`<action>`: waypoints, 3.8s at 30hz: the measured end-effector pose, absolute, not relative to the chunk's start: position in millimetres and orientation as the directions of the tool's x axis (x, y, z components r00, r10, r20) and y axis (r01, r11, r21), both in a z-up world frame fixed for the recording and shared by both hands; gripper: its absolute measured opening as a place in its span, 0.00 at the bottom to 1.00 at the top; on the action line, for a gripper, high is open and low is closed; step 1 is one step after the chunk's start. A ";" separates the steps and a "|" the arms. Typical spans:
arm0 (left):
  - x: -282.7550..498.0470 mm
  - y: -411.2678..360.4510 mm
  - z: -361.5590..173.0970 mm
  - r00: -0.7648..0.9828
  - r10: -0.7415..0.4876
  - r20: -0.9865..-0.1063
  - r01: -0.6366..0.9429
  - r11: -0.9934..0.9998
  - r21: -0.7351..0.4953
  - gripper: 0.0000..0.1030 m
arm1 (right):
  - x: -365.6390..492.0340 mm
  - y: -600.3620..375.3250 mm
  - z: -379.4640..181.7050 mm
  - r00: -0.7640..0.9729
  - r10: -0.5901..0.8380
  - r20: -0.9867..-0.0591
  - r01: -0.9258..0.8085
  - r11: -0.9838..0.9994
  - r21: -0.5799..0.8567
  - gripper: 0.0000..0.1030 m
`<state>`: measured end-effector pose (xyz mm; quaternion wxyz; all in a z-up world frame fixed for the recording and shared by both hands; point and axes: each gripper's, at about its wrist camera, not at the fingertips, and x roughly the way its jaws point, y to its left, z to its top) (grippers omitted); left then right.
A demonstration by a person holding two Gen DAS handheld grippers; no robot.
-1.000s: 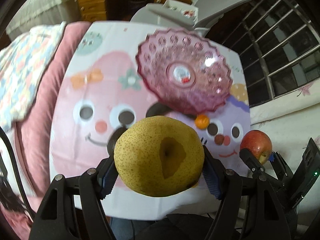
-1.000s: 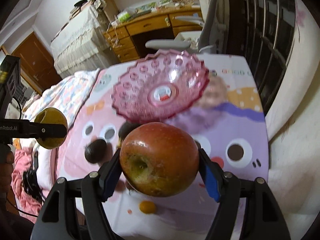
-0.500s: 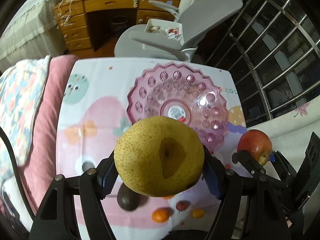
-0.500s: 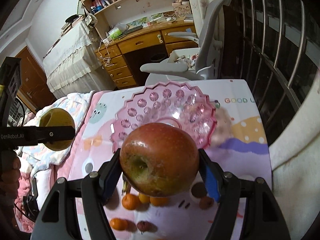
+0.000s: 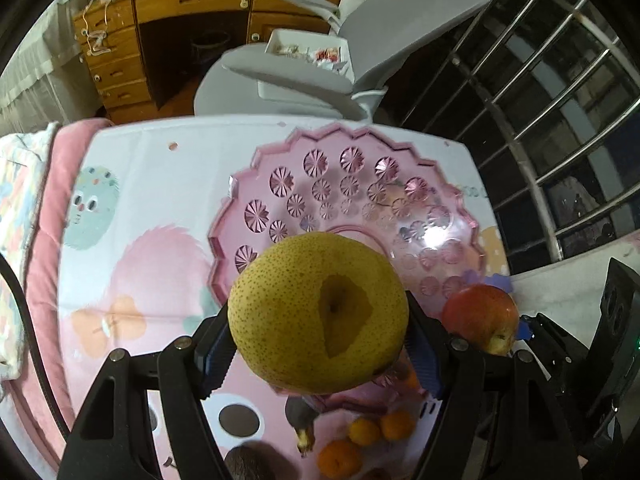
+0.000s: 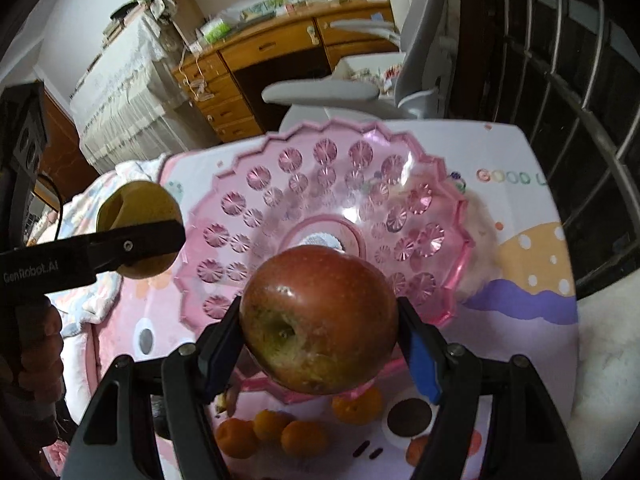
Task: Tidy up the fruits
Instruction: 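Lift the pear with the left gripper while the right gripper carries the apple to the pink bowl, then open the left gripper over the bowl while the right gripper releases the apple into it, then grasp the dark avocado with the left gripper while the right gripper grasps a large mandarin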
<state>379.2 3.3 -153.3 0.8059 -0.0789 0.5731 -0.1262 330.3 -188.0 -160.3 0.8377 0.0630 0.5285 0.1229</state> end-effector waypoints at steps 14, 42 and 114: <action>401.6 -6.0 -207.0 0.222 -0.288 -0.932 0.107 0.957 -0.271 0.71 | 357.7 -176.6 -208.1 0.299 0.219 -0.929 -0.113 0.975 0.194 0.70; 362.1 11.2 -134.2 0.347 -0.274 -0.897 0.151 0.960 -0.235 0.80 | 314.6 -178.8 -151.8 0.420 0.238 -0.876 -0.085 0.971 0.223 0.72; 223.2 65.4 -246.1 -0.053 -0.175 -0.983 0.304 0.935 -0.182 0.88 | 105.4 -70.0 -218.4 0.370 0.215 -0.904 -0.038 0.976 0.216 0.72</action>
